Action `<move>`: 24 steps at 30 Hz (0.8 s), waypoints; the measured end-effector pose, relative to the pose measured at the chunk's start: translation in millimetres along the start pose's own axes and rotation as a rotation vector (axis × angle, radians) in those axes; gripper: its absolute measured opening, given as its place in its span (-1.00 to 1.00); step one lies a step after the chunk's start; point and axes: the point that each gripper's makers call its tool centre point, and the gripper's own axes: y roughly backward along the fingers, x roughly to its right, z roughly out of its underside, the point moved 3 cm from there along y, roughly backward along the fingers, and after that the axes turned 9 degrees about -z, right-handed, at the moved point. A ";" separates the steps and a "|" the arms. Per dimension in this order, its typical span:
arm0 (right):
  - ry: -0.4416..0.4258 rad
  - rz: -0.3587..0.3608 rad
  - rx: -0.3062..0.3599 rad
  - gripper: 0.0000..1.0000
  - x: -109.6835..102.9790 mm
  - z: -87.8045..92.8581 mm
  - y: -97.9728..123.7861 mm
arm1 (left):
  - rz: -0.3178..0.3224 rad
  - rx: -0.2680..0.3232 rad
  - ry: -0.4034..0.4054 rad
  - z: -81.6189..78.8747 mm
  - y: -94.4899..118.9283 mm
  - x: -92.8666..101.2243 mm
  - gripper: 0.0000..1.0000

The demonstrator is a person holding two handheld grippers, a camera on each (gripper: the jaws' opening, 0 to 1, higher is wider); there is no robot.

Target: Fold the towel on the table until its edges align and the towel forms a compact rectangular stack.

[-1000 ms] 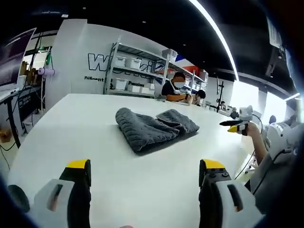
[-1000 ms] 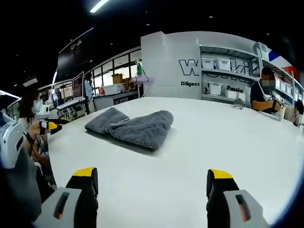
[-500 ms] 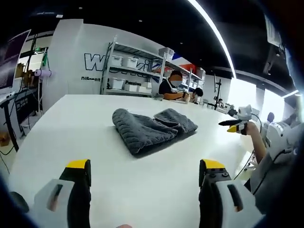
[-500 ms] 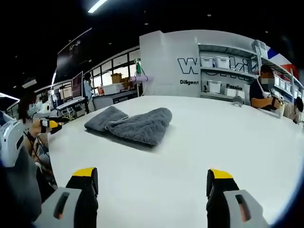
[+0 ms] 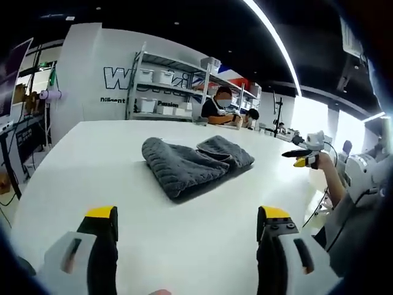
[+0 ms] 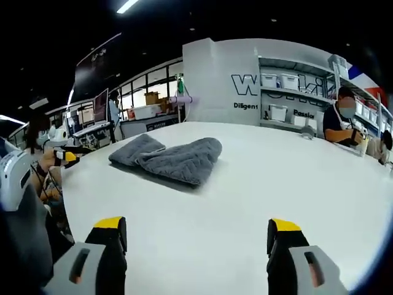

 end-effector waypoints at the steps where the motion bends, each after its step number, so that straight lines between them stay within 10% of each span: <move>1: 0.001 -0.001 0.000 0.99 0.0 0.0 0.0 | 0.001 0.000 -0.001 0.1 0.0 0.0 0.96; 13: 0.011 -0.038 -0.002 0.98 -7.7 0.8 -5.5 | 0.081 0.035 -0.084 -22.8 -15.7 -2.3 0.94; 24: 0.021 -0.040 0.000 0.95 -12.1 0.6 -2.7 | 0.362 0.180 -0.218 -59.9 -76.2 10.6 0.93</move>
